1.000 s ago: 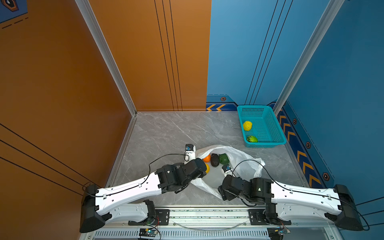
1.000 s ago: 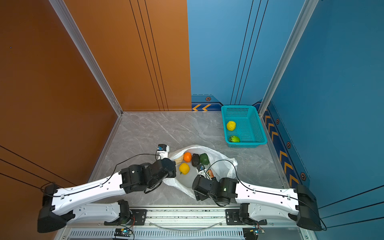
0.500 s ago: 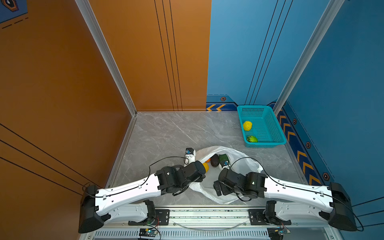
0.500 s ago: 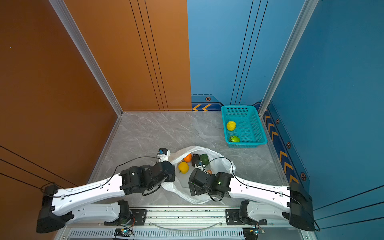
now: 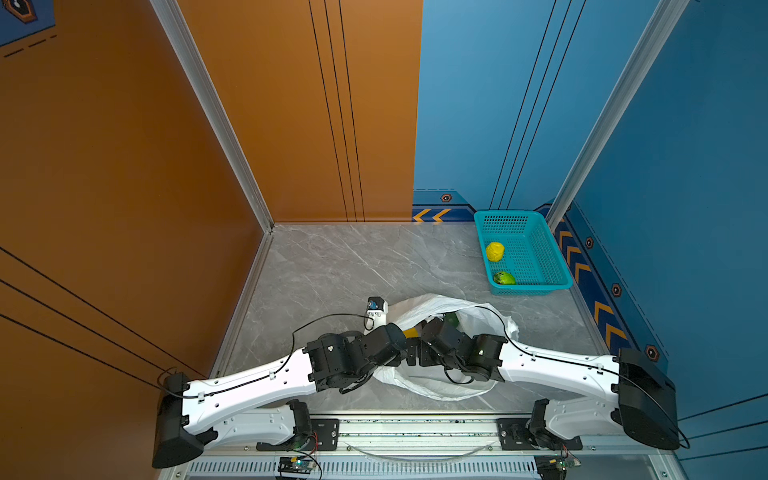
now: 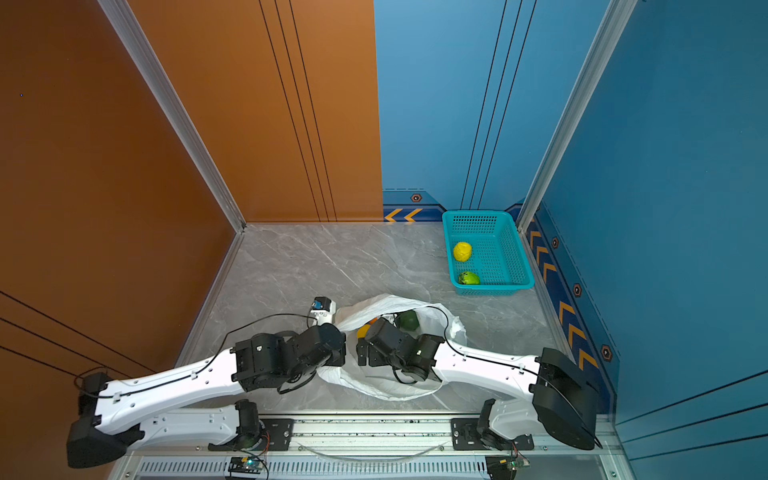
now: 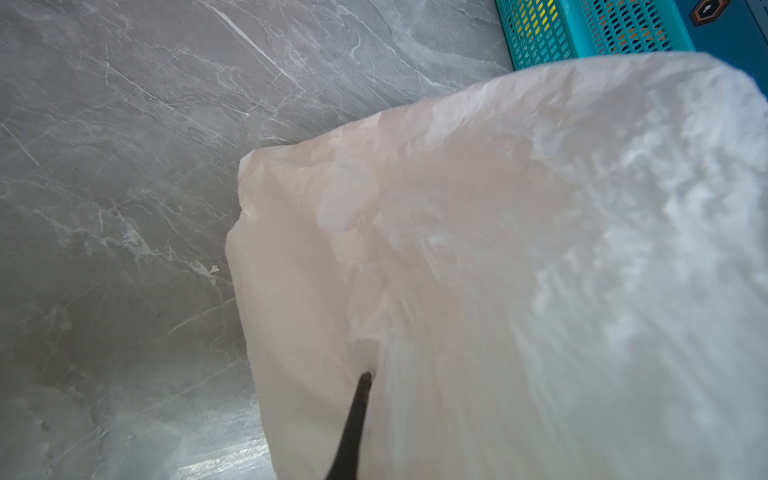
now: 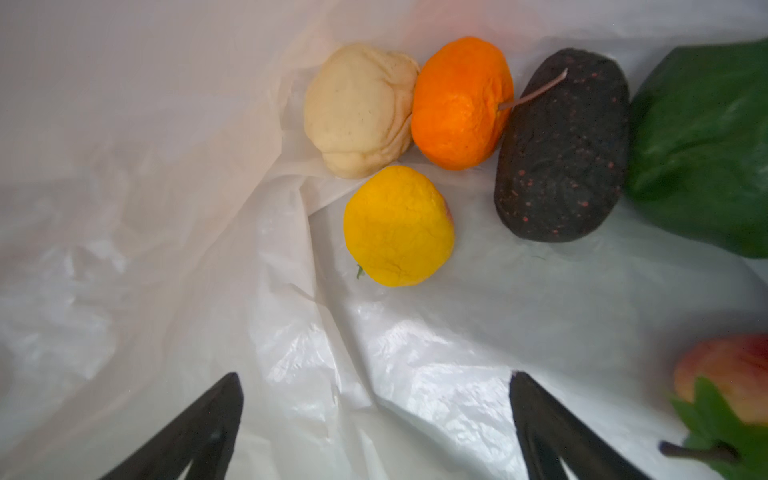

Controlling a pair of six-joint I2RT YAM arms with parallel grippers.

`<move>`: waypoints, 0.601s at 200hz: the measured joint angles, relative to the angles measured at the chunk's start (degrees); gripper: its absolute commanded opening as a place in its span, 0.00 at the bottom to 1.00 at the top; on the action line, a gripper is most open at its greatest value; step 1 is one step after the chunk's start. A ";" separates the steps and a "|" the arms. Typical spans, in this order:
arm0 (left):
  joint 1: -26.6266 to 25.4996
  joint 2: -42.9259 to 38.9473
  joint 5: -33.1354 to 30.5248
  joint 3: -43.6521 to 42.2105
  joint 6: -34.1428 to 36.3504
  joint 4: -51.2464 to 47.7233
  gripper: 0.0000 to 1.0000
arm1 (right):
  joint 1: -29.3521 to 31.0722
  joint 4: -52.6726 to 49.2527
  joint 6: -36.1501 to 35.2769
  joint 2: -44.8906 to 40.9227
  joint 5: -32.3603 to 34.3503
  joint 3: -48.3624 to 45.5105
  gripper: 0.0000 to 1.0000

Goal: Untie the knot of the plastic bag and take out the fruit

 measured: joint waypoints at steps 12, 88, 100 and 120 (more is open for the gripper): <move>0.00 0.02 -0.04 0.04 0.00 -0.02 0.00 | -0.85 2.93 1.51 1.25 -0.02 -0.61 1.00; 0.44 2.97 0.07 1.33 0.24 1.20 0.00 | -3.19 15.47 9.64 12.13 0.07 -1.49 1.00; 0.44 2.99 0.15 1.33 0.24 1.29 0.00 | -3.15 16.55 10.29 13.25 0.61 -1.49 1.00; 0.44 2.99 0.57 1.14 0.22 1.75 0.00 | -3.23 17.99 10.88 14.95 1.60 -1.36 1.00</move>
